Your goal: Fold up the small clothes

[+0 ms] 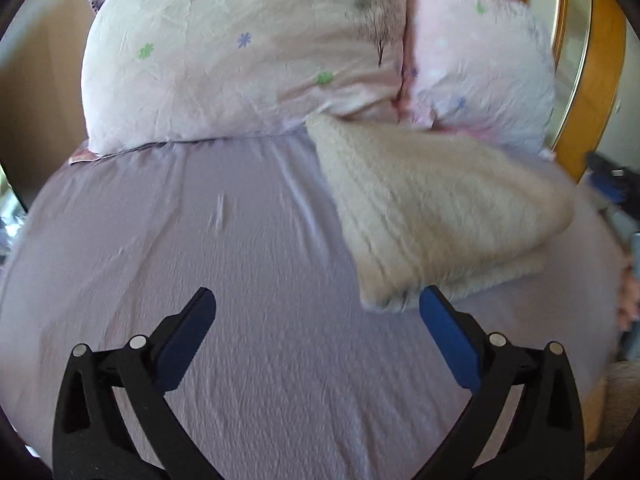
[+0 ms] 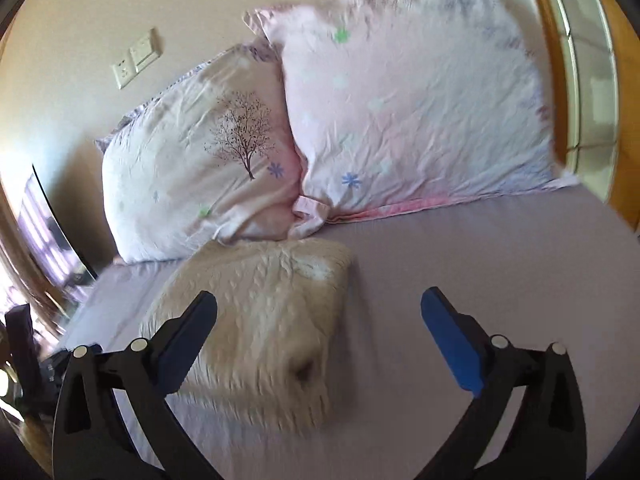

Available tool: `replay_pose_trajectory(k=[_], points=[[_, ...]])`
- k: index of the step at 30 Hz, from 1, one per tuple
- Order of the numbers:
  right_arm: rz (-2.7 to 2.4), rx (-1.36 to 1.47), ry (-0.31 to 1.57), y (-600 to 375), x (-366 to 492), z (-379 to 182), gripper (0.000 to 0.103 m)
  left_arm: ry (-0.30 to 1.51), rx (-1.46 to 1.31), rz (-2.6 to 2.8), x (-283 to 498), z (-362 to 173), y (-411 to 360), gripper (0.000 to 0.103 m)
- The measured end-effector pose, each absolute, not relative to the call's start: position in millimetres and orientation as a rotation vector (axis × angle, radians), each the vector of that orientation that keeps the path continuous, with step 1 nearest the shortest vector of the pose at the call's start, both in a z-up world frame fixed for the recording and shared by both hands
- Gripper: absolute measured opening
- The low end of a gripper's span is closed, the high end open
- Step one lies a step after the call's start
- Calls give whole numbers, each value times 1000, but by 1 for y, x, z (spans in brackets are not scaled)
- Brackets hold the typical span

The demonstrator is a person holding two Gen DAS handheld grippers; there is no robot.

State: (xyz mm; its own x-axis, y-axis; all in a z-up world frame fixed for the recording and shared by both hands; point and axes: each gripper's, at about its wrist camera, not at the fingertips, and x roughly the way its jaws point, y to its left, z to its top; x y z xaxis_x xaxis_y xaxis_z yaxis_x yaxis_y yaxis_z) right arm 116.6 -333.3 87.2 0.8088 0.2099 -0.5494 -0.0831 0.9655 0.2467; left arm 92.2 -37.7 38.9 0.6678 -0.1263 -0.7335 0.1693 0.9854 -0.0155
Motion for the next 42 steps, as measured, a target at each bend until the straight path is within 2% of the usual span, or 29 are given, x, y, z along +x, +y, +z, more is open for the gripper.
replay_pose_trajectory(k=[7,13,17,42], points=[[236,100,854,-287,97,45,102,945,121,-179,99,7,-63,101],[164,-51,912,-246,112,24,102,954,101,-159,102,1,-63,101],[146,-39,981,-239,114,10,102,927,100,-155,103,1,-59,101],[97,-16,968,-243,104,9,102,924,110,-168,102,1,-59,101]])
